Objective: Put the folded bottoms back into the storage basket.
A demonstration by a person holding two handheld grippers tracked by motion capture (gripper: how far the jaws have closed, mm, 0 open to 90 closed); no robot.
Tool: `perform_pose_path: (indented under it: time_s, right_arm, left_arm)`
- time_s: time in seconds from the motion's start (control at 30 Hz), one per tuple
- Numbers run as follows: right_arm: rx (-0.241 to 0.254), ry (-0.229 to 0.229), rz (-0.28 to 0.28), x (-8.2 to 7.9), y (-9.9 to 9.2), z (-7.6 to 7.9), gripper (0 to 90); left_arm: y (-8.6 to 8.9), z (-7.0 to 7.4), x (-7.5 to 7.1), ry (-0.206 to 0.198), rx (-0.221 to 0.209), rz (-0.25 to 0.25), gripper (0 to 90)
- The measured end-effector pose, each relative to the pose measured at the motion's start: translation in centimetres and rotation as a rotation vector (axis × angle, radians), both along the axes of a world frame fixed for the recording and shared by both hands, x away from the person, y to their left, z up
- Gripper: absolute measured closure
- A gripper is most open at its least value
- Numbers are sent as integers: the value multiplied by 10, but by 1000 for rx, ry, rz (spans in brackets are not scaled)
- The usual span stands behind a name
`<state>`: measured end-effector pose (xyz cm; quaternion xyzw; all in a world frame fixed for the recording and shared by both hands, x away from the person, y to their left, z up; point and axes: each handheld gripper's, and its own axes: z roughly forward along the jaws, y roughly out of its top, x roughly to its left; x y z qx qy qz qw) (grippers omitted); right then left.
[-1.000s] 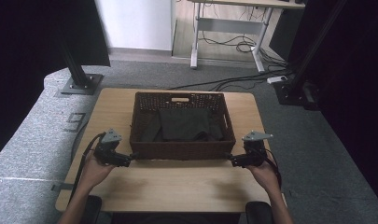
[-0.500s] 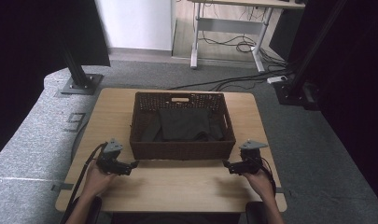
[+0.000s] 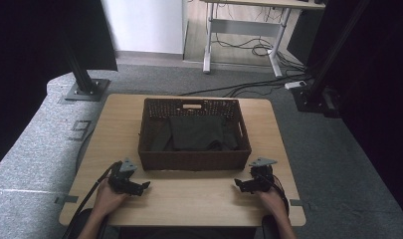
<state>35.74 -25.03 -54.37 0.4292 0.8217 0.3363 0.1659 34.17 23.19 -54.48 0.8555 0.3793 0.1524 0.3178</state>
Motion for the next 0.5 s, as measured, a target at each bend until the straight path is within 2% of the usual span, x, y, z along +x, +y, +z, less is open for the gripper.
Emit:
perform_pose_path:
  time_s: [0.03, 0.13, 0.17, 0.27, 0.43, 0.5]
  right_arm:
    - [-3, 6, 0, 0, 1, -2, 0]
    - [-7, 14, 1, 1, 2, -9, 0]
    - [-10, -1, -1, 0, 3, -11, 0]
    - [8, -26, -12, 0, 5, -13, 0]
    - [8, -26, -15, 0, 6, -13, 0]
    - [8, -26, -15, 0, 6, -13, 0]
  left_arm:
    - [-1, -2, 0, 3, 11, -4, 0]
    - [-1, -4, 0, 6, -10, -6, 0]
    - [-1, -4, 1, 18, -15, -6, 0]
    - [0, -4, 1, 20, -17, -6, 0]
    - [1, -4, 2, 20, -17, -5, 0]
    - [5, -4, 2, 19, -17, 14, 0]
